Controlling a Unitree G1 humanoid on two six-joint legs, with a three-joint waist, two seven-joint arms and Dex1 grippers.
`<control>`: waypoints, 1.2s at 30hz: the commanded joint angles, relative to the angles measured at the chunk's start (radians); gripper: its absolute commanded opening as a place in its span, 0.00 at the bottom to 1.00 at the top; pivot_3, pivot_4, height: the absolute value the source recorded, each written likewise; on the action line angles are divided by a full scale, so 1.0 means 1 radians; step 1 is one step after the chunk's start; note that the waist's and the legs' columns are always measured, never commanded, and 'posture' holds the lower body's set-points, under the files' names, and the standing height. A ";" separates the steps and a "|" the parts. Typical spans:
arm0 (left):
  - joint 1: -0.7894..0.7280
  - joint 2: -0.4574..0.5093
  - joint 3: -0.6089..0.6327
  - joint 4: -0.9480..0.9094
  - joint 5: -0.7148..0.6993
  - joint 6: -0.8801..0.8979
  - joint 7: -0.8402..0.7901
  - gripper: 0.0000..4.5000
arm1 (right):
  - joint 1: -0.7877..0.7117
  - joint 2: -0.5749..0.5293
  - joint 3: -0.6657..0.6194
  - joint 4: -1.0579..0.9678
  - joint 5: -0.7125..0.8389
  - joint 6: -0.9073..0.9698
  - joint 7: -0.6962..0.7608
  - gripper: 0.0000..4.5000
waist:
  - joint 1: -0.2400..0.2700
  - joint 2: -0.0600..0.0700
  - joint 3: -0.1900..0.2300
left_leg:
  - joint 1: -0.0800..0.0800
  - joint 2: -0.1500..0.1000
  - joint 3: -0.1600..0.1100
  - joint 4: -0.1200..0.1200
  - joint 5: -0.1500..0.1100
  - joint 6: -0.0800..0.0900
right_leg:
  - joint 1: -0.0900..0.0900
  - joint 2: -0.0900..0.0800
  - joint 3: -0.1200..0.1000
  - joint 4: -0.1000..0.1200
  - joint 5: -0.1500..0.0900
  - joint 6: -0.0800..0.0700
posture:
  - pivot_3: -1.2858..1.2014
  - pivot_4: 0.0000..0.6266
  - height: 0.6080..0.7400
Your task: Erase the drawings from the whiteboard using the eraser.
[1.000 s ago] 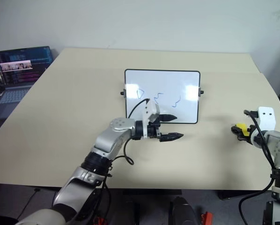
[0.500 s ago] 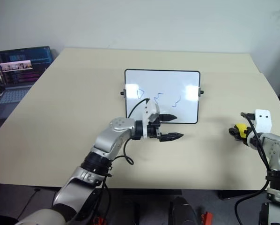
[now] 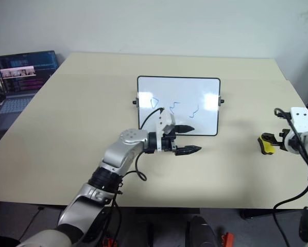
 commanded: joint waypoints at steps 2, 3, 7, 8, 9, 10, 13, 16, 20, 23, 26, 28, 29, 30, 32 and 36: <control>0.002 -0.001 0.013 -0.042 -0.007 -0.001 0.004 1.00 | -0.019 -0.021 0.043 0.019 0.002 0.032 0.049 0.95 | 0.000 0.000 0.000 | 0.000 0.000 0.000 0.000 0.000 0.000 | 0.000 0.000 0.000 0.000 0.000 0.000 | 0.52 0.24 1.00; 0.002 -0.001 0.014 -0.043 -0.008 -0.001 0.004 1.00 | -0.021 -0.018 0.047 0.023 0.000 0.033 0.052 0.95 | 0.000 0.000 0.000 | 0.000 0.000 0.000 0.000 0.000 0.000 | 0.000 0.000 0.000 0.000 0.000 0.000 | 0.52 0.24 1.00; 0.007 0.002 0.016 -0.050 -0.010 0.002 0.003 1.00 | -0.026 -0.007 0.066 0.028 -0.006 0.028 0.057 0.95 | 0.000 0.000 0.000 | 0.000 0.000 0.000 0.000 0.000 0.000 | 0.000 0.000 0.000 0.000 0.000 0.000 | 0.52 0.24 1.00; 0.008 0.003 0.017 -0.052 -0.011 0.003 0.003 1.00 | -0.027 -0.006 0.069 0.032 -0.010 0.024 0.056 0.95 | 0.000 0.000 0.000 | 0.000 0.000 0.000 0.000 0.000 0.000 | 0.000 0.000 0.000 0.000 0.000 0.000 | 0.52 0.24 1.00; 0.008 0.003 0.017 -0.054 -0.011 0.003 0.003 1.00 | -0.027 -0.005 0.072 0.035 -0.013 0.020 0.055 0.91 | 0.000 0.000 0.000 | 0.000 0.000 0.000 0.000 0.000 0.000 | 0.000 0.000 0.000 0.000 0.000 0.000 | 0.52 0.24 1.00; 0.009 0.003 0.017 -0.055 -0.011 0.004 0.004 1.00 | -0.028 -0.005 0.073 0.039 -0.015 0.017 0.055 0.87 | 0.000 0.000 0.000 | 0.000 0.000 0.000 0.000 0.000 0.000 | 0.000 0.000 0.000 0.000 0.000 0.000 | 0.52 0.24 1.00; 0.013 0.003 0.017 -0.061 -0.011 0.007 0.005 1.00 | -0.026 -0.004 0.079 0.049 -0.024 0.003 0.053 0.67 | 0.000 0.000 0.000 | 0.000 0.000 0.000 0.000 0.000 0.000 | 0.000 0.000 0.000 0.000 0.000 0.000 | 0.52 0.24 1.00; 0.016 0.005 0.017 -0.066 -0.012 0.010 0.006 1.00 | -0.027 0.003 0.081 0.057 -0.034 -0.007 0.050 0.42 | 0.000 0.000 0.000 | 0.000 0.000 0.000 0.000 0.000 0.000 | 0.000 0.000 0.000 0.000 0.000 0.000 | 0.52 0.24 1.00; 0.019 0.006 0.017 -0.074 -0.011 0.015 0.006 1.00 | -0.028 0.010 0.076 0.060 -0.042 -0.012 0.047 0.22 | -0.001 0.000 0.000 | 0.000 0.000 0.000 0.000 0.000 0.000 | 0.000 0.000 0.000 0.000 0.000 0.000 | 0.52 0.24 1.00; 0.019 0.006 0.018 -0.077 -0.012 0.018 0.006 1.00 | -0.026 0.014 0.076 0.058 -0.045 -0.013 0.045 0.22 | -0.001 0.000 0.000 | 0.000 0.000 0.000 0.000 0.000 0.000 | 0.000 0.000 0.000 0.000 0.000 0.000 | 0.52 0.24 1.00; 0.019 0.006 0.018 -0.078 -0.013 0.020 0.006 1.00 | -0.024 0.016 0.077 0.056 -0.049 -0.016 0.043 0.22 | -0.001 0.000 0.000 | 0.000 0.000 0.000 0.000 0.000 0.000 | 0.000 0.000 0.000 0.000 0.000 0.000 | 0.52 0.24 1.00; 0.019 0.006 0.019 -0.080 -0.015 0.022 0.004 1.00 | -0.024 0.016 0.075 0.050 -0.050 -0.017 0.042 0.22 | -0.001 0.000 0.000 | 0.000 0.000 0.000 0.001 0.000 0.000 | 0.000 0.000 0.000 0.000 0.000 0.000 | 0.52 0.24 1.00; 0.018 0.007 0.020 -0.084 -0.019 0.025 0.002 1.00 | -0.025 0.014 0.074 0.038 -0.047 -0.013 0.044 0.22 | -0.001 0.000 0.000 | 0.000 0.000 0.000 0.001 0.000 0.000 | 0.000 0.000 0.000 0.000 0.000 0.000 | 0.52 0.24 1.00; 0.016 0.010 0.023 -0.088 -0.021 0.028 -0.001 1.00 | -0.026 0.009 0.074 0.023 -0.046 -0.009 0.046 0.22 | -0.001 0.000 0.000 | 0.000 0.000 0.000 0.001 0.000 0.000 | 0.000 0.000 0.000 0.000 0.000 0.000 | 0.52 0.24 1.00; 0.008 0.029 0.043 -0.097 -0.031 0.035 -0.005 1.00 | -0.037 -0.006 0.070 -0.020 -0.037 0.007 0.053 0.22 | -0.001 0.000 0.000 | 0.000 0.000 0.000 0.001 0.000 0.000 | 0.000 0.000 0.000 0.000 0.000 0.000 | 0.52 0.24 1.00; -0.007 0.117 0.104 -0.128 -0.051 0.051 -0.016 1.00 | -0.074 -0.044 0.070 -0.129 -0.018 0.055 0.071 0.22 | -0.011 0.001 0.000 | 0.000 0.000 0.000 0.000 0.000 0.000 | -0.001 0.000 0.000 0.001 0.000 0.000 | 0.52 0.24 1.00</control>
